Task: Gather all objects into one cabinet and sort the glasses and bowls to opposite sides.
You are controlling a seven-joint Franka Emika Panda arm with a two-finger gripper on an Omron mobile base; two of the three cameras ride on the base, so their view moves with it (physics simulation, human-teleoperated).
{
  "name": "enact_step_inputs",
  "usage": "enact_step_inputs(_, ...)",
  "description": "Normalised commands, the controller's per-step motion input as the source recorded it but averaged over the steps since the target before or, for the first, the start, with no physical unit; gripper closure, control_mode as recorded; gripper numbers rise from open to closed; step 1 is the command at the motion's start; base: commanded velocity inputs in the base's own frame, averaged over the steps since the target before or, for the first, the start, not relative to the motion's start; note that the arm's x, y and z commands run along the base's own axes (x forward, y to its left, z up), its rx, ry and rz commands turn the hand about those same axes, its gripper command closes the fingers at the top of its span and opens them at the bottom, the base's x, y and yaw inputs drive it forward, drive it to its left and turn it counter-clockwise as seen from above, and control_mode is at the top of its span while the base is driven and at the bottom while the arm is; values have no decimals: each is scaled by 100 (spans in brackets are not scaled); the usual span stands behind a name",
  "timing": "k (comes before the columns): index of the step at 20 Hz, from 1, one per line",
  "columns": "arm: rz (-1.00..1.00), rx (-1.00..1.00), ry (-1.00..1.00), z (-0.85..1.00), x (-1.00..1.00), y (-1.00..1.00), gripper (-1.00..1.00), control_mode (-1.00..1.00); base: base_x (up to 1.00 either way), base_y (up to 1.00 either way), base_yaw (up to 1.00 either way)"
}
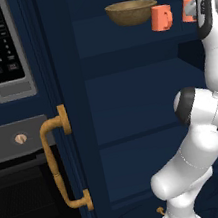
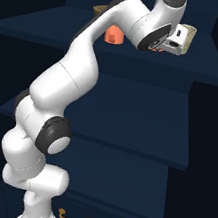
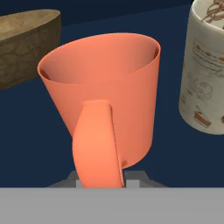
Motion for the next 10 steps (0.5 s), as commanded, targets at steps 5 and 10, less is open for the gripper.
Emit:
enact_step_inputs(5,0,0,0,-21,0,0,-100,-100,0,0,0)
enact_step_inputs(10,0,0,-8,0,0,0,-100,-100,0,0,0)
